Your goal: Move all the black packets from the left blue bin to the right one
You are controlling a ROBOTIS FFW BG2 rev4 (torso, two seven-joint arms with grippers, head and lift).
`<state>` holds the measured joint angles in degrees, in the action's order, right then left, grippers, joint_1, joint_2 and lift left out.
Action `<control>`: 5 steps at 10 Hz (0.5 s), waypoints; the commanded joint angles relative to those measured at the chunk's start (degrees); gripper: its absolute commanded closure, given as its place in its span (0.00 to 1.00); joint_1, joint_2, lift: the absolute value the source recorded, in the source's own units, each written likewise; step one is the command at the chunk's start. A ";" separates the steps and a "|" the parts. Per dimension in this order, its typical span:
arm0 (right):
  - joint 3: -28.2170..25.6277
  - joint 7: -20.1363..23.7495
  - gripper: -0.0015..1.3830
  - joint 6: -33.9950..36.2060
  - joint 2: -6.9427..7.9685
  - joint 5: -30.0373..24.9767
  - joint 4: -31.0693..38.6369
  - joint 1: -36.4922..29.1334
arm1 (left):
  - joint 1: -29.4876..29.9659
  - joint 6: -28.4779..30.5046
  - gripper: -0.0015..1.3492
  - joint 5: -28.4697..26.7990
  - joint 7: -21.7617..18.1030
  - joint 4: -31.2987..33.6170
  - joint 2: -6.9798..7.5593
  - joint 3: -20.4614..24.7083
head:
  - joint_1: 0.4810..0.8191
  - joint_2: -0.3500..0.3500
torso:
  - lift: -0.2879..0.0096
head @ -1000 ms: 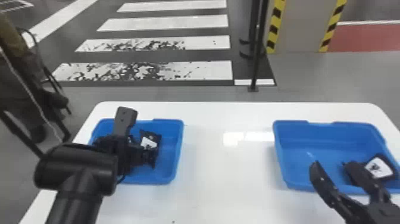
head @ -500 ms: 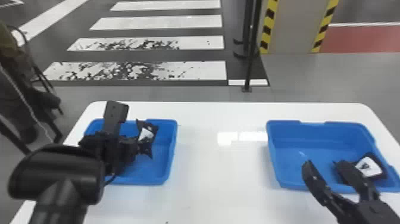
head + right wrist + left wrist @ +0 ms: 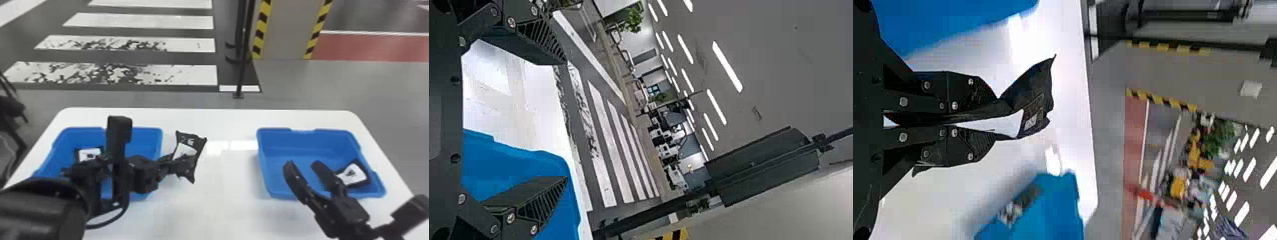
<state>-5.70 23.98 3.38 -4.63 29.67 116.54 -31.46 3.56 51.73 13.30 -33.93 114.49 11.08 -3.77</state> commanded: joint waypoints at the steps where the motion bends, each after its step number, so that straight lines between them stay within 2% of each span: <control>1: 0.67 0.10 0.16 3.22 -0.46 3.81 -0.74 1.37 | -0.47 -3.92 0.89 10.01 -1.84 -3.75 0.52 -5.83 | 0.63 0.37 | 0.50; 2: 2.04 0.27 0.17 5.33 -1.17 6.78 -1.16 2.07 | -0.47 -4.06 0.89 11.61 -2.45 -4.03 0.52 -7.88 | 0.63 0.26 | 0.50; 3: 3.98 0.36 0.18 7.16 -1.78 10.20 -2.15 3.20 | -0.75 -4.06 0.89 13.44 -2.63 -4.45 0.61 -10.05 | 0.63 0.20 | 0.50; 5: 5.92 0.36 0.17 9.83 -2.66 14.09 -3.83 5.02 | -1.60 -3.64 0.89 15.73 -2.63 -4.73 0.87 -13.71 | 0.63 0.17 | 0.50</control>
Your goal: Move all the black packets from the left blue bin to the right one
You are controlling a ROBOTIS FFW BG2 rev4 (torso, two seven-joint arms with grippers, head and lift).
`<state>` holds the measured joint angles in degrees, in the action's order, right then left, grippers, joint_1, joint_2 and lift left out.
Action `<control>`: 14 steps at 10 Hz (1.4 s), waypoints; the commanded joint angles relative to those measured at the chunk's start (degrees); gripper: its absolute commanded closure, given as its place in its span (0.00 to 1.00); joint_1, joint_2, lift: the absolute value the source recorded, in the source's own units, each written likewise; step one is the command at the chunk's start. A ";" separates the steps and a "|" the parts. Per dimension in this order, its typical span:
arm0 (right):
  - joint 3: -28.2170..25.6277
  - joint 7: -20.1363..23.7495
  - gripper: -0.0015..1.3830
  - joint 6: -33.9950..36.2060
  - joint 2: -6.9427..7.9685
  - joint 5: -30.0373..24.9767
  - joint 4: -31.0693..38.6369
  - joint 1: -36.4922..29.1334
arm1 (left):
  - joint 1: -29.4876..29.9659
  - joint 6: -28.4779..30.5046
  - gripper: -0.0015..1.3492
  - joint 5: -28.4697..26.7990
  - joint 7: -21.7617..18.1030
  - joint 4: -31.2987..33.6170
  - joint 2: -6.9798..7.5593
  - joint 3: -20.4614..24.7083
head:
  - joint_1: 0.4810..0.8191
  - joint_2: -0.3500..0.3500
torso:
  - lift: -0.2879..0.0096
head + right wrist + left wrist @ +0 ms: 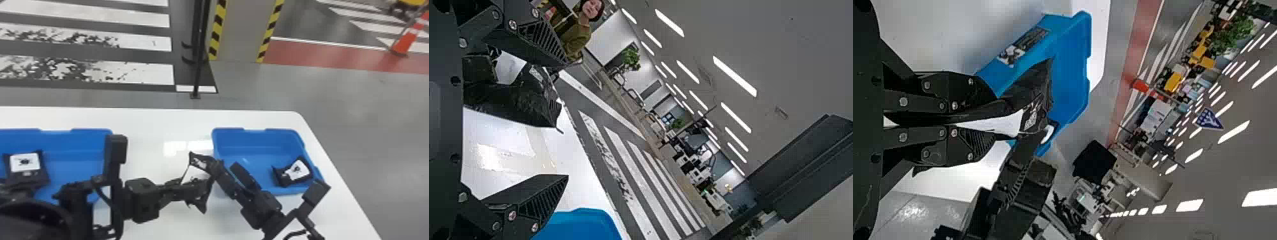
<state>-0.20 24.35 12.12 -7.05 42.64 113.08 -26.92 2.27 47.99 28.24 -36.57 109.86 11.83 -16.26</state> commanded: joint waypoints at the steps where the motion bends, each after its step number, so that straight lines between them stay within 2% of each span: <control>1: 1.11 0.00 0.18 2.22 -0.60 2.38 -0.23 0.91 | -0.73 0.10 0.89 1.70 0.00 -0.53 0.12 -2.82 | 0.63 0.16 | 0.50; 2: 2.14 0.08 0.21 3.34 -0.95 4.21 -0.65 1.47 | -1.15 0.10 0.89 2.27 0.00 -0.95 0.12 -3.85 | 0.63 0.15 | 0.50; 3: 2.71 0.35 0.57 2.22 -1.04 5.81 -1.92 1.90 | -1.29 0.10 0.89 2.61 0.00 -0.95 0.21 -4.31 | 0.63 0.14 | 0.50; 4: 2.60 0.17 0.84 0.11 -0.86 5.46 -2.20 1.90 | -1.29 0.10 0.89 2.61 0.00 -0.95 0.21 -4.19 | 0.63 0.14 | 0.50; 6: 2.48 0.17 0.93 -0.03 -1.04 5.46 -2.20 1.90 | -1.29 0.38 0.89 2.61 0.00 -0.95 0.30 -3.96 | 0.63 0.13 | 0.50; 8: 2.60 0.26 0.93 0.11 -1.04 5.23 -2.20 1.90 | -1.01 -0.04 0.88 2.84 0.09 -0.95 0.30 -3.74 | 0.63 0.13 | 0.50; 9: 2.60 0.26 0.93 0.11 -1.04 5.35 -2.20 1.90 | -0.31 -0.75 0.62 3.98 0.97 -0.95 0.21 -3.05 | 0.63 0.13 | 0.50; 10: 2.48 0.26 0.93 0.11 -1.22 5.35 -2.48 2.60 | 0.40 -0.18 0.22 3.98 1.23 -0.95 0.21 -1.91 | 0.63 0.13 | 0.50; 11: 2.14 0.17 0.93 0.11 -1.83 5.01 -3.04 3.72 | 1.24 0.10 0.07 3.75 1.15 -0.95 0.21 -1.11 | 0.63 0.14 | 0.50; 12: 1.68 0.17 0.93 0.11 -2.62 4.32 -4.02 5.27 | 2.23 -0.89 0.11 3.98 0.80 -0.81 0.12 0.03 | 0.63 0.15 | 0.50; 14: 1.34 -0.35 0.93 0.11 -4.47 2.49 -8.95 10.90 | 5.18 -1.17 0.12 3.64 0.27 1.86 0.12 3.46 | 0.63 0.16 | 0.50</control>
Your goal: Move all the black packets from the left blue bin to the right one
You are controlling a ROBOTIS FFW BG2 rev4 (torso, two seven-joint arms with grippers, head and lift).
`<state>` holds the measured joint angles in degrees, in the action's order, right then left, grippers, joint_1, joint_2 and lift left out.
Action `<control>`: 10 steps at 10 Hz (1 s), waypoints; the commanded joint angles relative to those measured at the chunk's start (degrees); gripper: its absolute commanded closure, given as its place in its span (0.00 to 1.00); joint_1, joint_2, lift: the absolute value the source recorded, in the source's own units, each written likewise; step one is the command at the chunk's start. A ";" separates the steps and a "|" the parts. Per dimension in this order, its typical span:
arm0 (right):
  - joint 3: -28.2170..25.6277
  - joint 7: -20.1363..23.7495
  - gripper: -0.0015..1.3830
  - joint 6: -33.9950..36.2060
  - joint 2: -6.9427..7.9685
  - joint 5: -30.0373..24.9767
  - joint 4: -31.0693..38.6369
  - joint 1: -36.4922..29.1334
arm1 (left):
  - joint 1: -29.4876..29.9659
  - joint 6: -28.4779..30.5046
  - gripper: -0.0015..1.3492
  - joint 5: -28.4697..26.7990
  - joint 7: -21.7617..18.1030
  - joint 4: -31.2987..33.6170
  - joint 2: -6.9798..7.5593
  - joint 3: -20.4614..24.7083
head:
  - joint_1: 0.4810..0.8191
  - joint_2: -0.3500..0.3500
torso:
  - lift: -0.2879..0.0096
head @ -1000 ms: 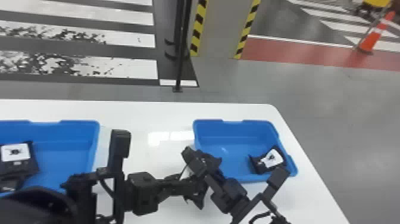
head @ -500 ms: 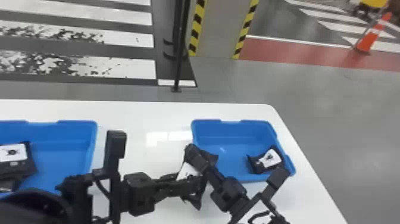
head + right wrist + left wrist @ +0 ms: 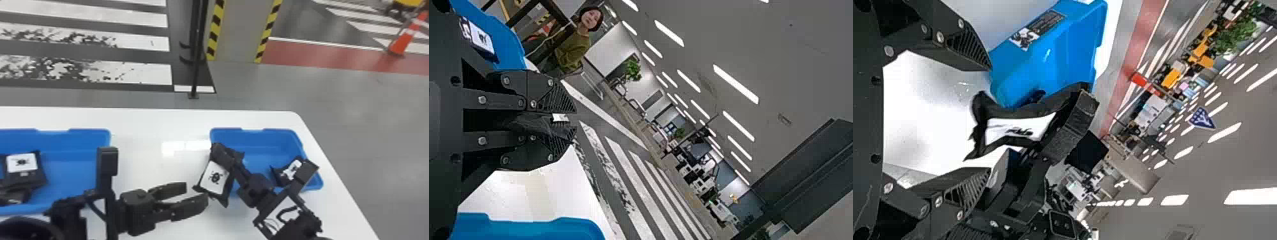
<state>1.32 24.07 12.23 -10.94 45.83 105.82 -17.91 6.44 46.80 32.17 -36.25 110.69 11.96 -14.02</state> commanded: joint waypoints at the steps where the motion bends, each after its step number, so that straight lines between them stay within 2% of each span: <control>1: -0.86 -0.43 0.93 0.00 -1.63 -3.67 -5.21 5.39 | 2.41 0.16 0.12 -1.09 -0.14 2.58 -0.09 3.51 | 0.63 0.17 | 0.50; 2: -2.12 -0.69 0.93 0.00 -2.51 -7.78 -9.14 8.77 | 3.11 0.30 0.12 -1.43 -0.14 3.57 -0.18 5.33 | 0.63 0.18 | 0.50; 3: -4.63 -1.04 0.93 0.00 -2.77 -11.78 -11.53 11.16 | 3.68 0.30 0.12 -1.89 -0.14 4.13 -0.35 6.82 | 0.63 0.18 | 0.50; 4: -7.26 -1.84 0.87 0.00 -2.60 -17.15 -12.10 12.28 | 4.38 0.16 0.12 -2.92 -0.14 5.11 -0.44 8.53 | 0.63 0.17 | 0.50; 5: -10.80 -2.54 0.51 0.00 -1.90 -23.32 -11.67 12.28 | 5.22 0.72 0.12 -6.23 -0.14 6.80 -0.79 10.82 | 0.63 0.14 | 0.50; 6: -12.06 -3.15 0.13 0.14 -1.19 -25.61 -10.27 11.16 | 6.21 0.86 0.12 -7.60 -0.05 7.93 -1.06 13.22 | 0.63 0.12 | 0.50; 7: -13.43 -4.12 0.02 0.00 -0.14 -28.46 -6.61 8.49 | 6.91 1.15 0.12 -9.66 0.04 8.91 -1.23 15.50 | 0.63 0.11 | 0.50; 9: -13.89 -4.38 0.14 -2.67 2.41 -30.06 3.79 -0.93 | 6.91 4.10 0.13 -15.83 0.74 11.44 -1.67 20.42 | 0.63 0.14 | 0.50; 10: -13.77 -4.65 0.15 -3.80 4.17 -29.95 8.86 -6.00 | 6.91 3.96 0.12 -17.89 1.88 11.58 -1.94 22.82 | 0.63 0.19 | 0.50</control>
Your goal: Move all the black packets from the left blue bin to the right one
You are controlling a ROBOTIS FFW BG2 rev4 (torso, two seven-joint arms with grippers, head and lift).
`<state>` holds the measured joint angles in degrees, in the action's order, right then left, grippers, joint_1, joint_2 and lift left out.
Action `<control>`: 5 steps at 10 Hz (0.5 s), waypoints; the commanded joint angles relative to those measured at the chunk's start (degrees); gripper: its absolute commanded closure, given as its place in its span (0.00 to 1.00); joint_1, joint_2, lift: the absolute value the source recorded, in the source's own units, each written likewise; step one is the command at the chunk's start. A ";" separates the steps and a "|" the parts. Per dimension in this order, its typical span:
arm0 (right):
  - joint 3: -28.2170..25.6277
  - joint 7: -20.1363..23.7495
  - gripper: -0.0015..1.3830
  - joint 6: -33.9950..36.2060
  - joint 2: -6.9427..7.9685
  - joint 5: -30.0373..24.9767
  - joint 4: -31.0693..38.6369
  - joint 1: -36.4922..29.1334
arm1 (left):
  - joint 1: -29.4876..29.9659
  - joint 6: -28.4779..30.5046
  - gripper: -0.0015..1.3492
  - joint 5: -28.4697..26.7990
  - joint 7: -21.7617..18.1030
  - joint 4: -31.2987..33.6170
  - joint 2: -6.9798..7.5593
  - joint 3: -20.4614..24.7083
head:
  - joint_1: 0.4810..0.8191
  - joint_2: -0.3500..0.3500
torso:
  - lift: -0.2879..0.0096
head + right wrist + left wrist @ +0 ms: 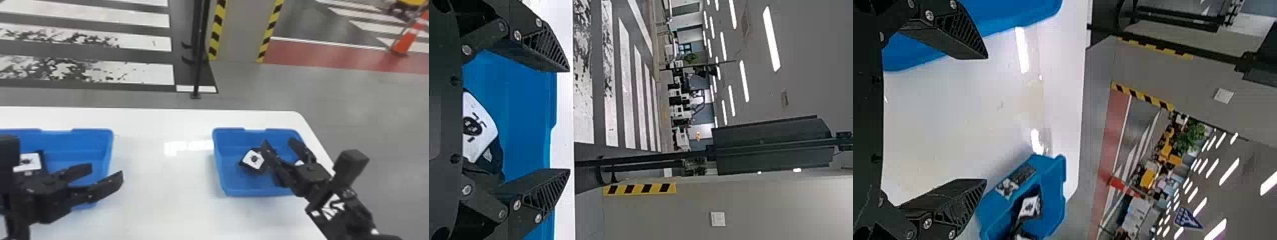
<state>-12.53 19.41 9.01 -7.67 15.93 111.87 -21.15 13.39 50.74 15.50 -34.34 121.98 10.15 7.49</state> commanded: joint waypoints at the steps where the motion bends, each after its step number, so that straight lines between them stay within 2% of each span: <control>1: 0.08 -0.16 0.15 -1.28 2.83 -0.16 7.02 -6.98 | -0.73 1.43 0.12 -4.76 1.12 0.15 -0.13 3.36 | 0.63 0.27 | 0.50; 2: 1.11 -0.07 0.15 -1.71 3.45 -0.73 11.81 -10.77 | -1.72 3.39 0.12 -8.19 2.79 0.15 -0.30 4.85 | 0.63 0.36 | 0.50; 3: 2.82 -0.07 0.15 -3.11 3.45 -0.73 15.74 -13.73 | -2.28 4.80 0.12 -10.24 4.63 0.15 -0.74 6.68 | 0.63 0.40 | 0.50; 5: 4.76 -0.07 0.15 -3.81 3.45 0.18 19.40 -17.80 | -3.69 8.88 0.13 -14.24 7.53 0.29 -2.15 9.42 | 0.63 0.60 | 0.50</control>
<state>-8.31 19.34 5.28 -4.22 15.70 130.47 -38.06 9.97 58.67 2.23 -26.84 122.15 8.39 16.29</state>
